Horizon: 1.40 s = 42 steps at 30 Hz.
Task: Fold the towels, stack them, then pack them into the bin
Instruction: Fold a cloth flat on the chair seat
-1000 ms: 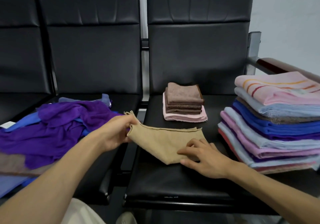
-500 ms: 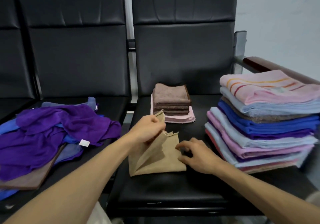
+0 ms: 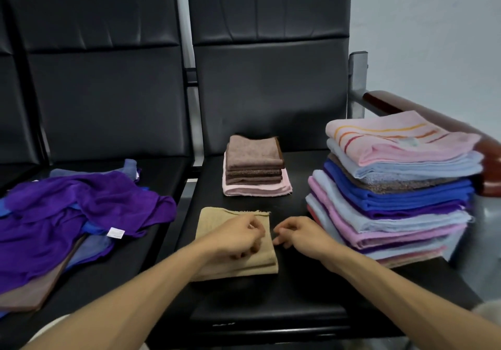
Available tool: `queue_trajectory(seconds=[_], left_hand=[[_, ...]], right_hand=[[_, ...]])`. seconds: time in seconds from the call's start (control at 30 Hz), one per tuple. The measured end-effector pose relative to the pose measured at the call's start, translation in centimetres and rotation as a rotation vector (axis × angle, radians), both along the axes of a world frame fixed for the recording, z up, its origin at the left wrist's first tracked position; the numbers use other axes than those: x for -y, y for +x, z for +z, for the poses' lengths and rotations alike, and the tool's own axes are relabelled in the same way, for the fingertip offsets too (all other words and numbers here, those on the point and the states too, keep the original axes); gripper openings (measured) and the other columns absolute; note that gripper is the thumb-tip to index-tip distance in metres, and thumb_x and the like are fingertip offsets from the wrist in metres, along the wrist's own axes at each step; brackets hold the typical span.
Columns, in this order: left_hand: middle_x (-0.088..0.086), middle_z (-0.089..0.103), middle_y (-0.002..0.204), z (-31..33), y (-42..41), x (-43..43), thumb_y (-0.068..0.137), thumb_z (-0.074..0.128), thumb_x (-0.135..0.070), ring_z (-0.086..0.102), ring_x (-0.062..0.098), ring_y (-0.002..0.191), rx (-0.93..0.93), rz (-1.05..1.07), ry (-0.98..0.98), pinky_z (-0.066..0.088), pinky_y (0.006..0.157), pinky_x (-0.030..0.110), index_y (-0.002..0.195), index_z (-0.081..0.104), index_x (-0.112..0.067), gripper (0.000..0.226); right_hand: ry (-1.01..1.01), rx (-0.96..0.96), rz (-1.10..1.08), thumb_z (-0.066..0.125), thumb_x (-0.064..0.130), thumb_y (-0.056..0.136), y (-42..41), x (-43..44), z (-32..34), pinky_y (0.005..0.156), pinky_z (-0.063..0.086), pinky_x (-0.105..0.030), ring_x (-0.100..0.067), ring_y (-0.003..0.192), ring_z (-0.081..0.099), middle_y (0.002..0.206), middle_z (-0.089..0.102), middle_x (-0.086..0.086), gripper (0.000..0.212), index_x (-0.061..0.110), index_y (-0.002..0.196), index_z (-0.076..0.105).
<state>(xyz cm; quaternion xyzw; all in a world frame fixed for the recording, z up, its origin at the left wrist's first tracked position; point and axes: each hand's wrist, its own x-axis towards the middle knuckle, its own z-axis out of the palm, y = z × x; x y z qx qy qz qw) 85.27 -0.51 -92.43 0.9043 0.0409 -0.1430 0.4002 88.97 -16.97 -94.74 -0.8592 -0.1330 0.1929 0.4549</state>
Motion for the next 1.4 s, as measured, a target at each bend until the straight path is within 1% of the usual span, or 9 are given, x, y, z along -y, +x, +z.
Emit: queue_trajectory(seconds=[0.1,0.23,0.4,0.57,0.73,0.9,1.07,1.27,1.4], left_hand=[[0.005,0.065,0.079,1.5,-0.9,-2.2,0.088,0.042,0.003,0.058,0.01,0.059,0.067,0.04,-0.118,0.045,0.056,0.024,0.094,0.061,-0.017,0.028],[-0.002,0.055,0.093,2.5,-2.5,-7.4,0.083,0.061,-0.018,0.053,0.008,0.075,0.206,0.028,0.368,0.043,0.067,0.025,0.106,0.051,-0.018,0.025],[0.003,0.056,0.114,1.4,-4.5,-9.2,0.087,0.061,-0.049,0.055,0.02,0.101,-0.172,0.081,0.506,0.041,0.079,0.03,0.122,0.038,-0.011,0.056],[0.003,0.061,0.107,0.6,-4.4,-8.7,0.085,0.06,-0.041,0.058,0.02,0.098,-0.09,0.102,0.518,0.04,0.074,0.031,0.099,0.052,-0.015,0.031],[-0.003,0.048,0.081,1.1,-3.9,-7.9,0.088,0.054,-0.024,0.041,0.01,0.069,0.101,0.236,0.209,0.03,0.056,0.028,0.086,0.041,-0.018,0.015],[0.007,0.047,0.092,1.8,-3.4,-6.5,0.088,0.052,-0.015,0.045,0.018,0.083,0.198,0.436,-0.44,0.041,0.069,0.034,0.094,0.045,-0.013,0.01],[0.006,0.057,0.108,3.9,-2.8,-5.5,0.097,0.049,-0.014,0.059,0.017,0.089,0.25,0.494,-0.735,0.052,0.065,0.029,0.106,0.048,-0.014,0.009],[0.0,0.055,0.104,4.3,-0.7,-4.9,0.098,0.05,-0.031,0.057,0.015,0.092,0.388,0.492,-0.539,0.057,0.058,0.031,0.118,0.051,-0.013,0.027],[0.0,0.058,0.107,5.5,2.6,-4.8,0.097,0.054,-0.024,0.06,0.015,0.091,0.42,0.492,-0.572,0.056,0.059,0.03,0.121,0.045,-0.017,0.027]], right_hand=[[-0.22,0.07,0.004,0.042,0.053,0.095,-0.8,-0.1,1.4,0.086,0.051,-0.033,-0.011,0.078,0.064,0.085,0.072,0.003,0.043,0.02,0.083,0.067],[-0.434,0.046,0.068,0.039,0.074,0.083,-2.0,-0.8,2.3,0.081,0.048,-0.031,-0.018,0.084,0.064,0.091,0.069,-0.002,0.07,0.013,0.095,0.069],[-0.582,0.078,0.142,0.062,0.058,0.08,-2.0,-1.7,1.7,0.093,0.046,-0.035,-0.016,0.092,0.061,0.096,0.069,0.002,0.039,0.021,0.089,0.068],[-0.347,-0.061,0.097,0.062,0.035,0.088,-1.7,-1.3,1.7,0.069,0.044,-0.025,-0.01,0.071,0.054,0.079,0.064,-0.001,0.029,0.009,0.082,0.073],[0.018,-0.263,-0.04,0.034,0.058,0.096,-2.1,-1.8,2.7,0.074,0.044,-0.026,-0.015,0.077,0.061,0.078,0.07,0.002,0.055,0.016,0.079,0.066],[0.406,-0.427,-0.08,0.052,0.06,0.085,-2.5,-2.4,3.0,0.083,0.053,-0.036,-0.021,0.085,0.065,0.082,0.068,-0.002,0.047,0.015,0.095,0.063],[0.585,-0.457,-0.111,0.065,0.038,0.086,-2.8,-2.7,3.7,0.083,0.054,-0.037,-0.026,0.093,0.066,0.103,0.067,-0.011,0.04,0.006,0.111,0.062],[0.439,0.11,-0.242,0.064,0.029,0.09,-0.9,-2.3,6.0,0.053,0.049,-0.012,-0.006,0.085,0.062,0.103,0.062,0.009,0.041,0.016,0.127,0.051],[0.324,0.53,-0.335,0.07,0.033,0.084,3.8,-3.1,7.4,0.08,0.054,-0.029,-0.008,0.094,0.063,0.103,0.066,0.008,0.039,0.021,0.119,0.058]])
